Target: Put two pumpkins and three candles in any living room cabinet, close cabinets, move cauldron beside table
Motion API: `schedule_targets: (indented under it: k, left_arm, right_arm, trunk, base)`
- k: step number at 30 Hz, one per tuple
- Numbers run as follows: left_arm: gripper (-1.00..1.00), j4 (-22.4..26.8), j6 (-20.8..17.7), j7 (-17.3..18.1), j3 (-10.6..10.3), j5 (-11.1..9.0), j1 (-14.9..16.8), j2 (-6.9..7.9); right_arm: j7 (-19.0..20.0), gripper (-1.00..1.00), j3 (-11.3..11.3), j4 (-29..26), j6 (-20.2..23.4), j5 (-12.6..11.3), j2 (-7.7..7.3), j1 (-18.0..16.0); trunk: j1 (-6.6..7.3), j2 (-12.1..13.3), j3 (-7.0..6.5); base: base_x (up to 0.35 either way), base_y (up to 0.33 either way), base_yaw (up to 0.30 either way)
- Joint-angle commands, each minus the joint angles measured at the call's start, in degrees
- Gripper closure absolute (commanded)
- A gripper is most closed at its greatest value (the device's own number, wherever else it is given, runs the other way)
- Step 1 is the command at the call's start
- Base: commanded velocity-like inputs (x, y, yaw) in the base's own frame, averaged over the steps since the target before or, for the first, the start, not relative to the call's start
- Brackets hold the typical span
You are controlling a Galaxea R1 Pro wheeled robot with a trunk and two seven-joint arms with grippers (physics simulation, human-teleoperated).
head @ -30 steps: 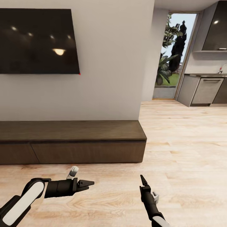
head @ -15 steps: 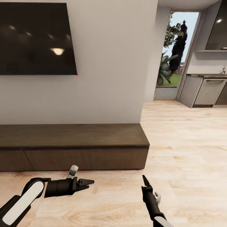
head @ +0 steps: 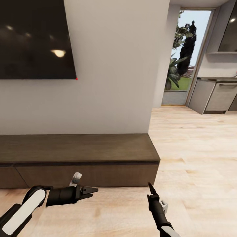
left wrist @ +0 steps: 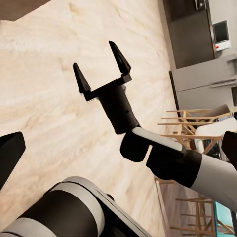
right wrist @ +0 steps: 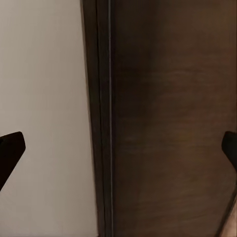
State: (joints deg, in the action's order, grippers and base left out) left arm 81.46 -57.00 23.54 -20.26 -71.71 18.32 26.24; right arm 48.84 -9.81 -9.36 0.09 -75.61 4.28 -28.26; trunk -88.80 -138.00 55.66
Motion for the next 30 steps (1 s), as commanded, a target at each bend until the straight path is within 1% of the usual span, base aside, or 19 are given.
schedule_targets:
  k: [1,5,7,9,12,14,16,19,30]
  left_arm:
    - [-1.00,0.0,-0.1,0.4,-0.1,0.2,0.1,0.04]
    - [-1.00,0.0,-0.2,0.5,-0.6,0.1,0.1,-0.05]
    - [-1.00,0.1,-0.2,1.3,-1.6,0.1,0.0,-0.07]
    - [-1.00,0.1,-0.2,4.3,-2.9,0.1,-0.1,-0.03]
    - [-1.00,0.1,-0.2,10.4,-4.8,0.2,-0.2,0.06]
    - [-1.00,0.0,-0.2,12.6,-5.7,0.2,-0.2,0.10]
    - [-1.00,0.0,-0.1,13.6,-6.0,0.2,-0.3,0.12]
    - [-1.00,0.0,-0.1,14.1,-6.2,0.2,-0.3,0.12]
    - [-1.00,-0.1,-0.1,14.3,-6.3,0.3,-0.3,0.09]
  right_arm:
    - [0.2,-1.00,-0.4,0.0,0.4,0.2,0.03,0.0]
    - [0.2,-1.00,-0.4,0.0,1.1,-0.2,0.03,0.0]
    - [0.2,-1.00,-0.4,0.0,1.2,-0.4,0.03,0.0]
    - [0.2,-1.00,-0.4,0.0,1.3,-0.4,0.03,0.0]
    - [0.2,-1.00,-0.4,0.0,1.3,-0.5,0.03,0.0]
    - [0.2,-1.00,-0.4,0.0,1.3,-0.5,0.03,0.0]
    - [0.2,-1.00,-0.4,0.0,1.3,-0.5,0.07,0.0]
    - [0.2,-1.00,-0.4,0.0,1.3,-0.5,0.09,0.0]
    - [0.2,-1.00,-0.4,0.0,1.3,-0.5,0.10,0.0]
  trunk:
    - [-0.02,0.0,0.06]
    - [-0.02,0.0,0.06]
    - [-0.02,0.0,0.06]
    - [-0.02,0.0,0.06]
    - [-0.02,0.0,0.06]
    - [-0.02,0.0,0.06]
    - [-0.02,0.0,0.06]
    - [-0.02,0.0,0.06]
    - [-0.02,0.0,0.06]
  base:
    - [0.278,0.000,0.000]
    - [0.266,0.000,0.000]
    - [0.204,0.000,0.000]
    - [0.171,0.000,0.000]
    - [0.181,0.000,0.000]
    - [0.220,0.000,0.000]
    - [0.237,0.000,0.000]
    - [0.247,0.000,0.000]
    - [0.247,0.000,0.000]
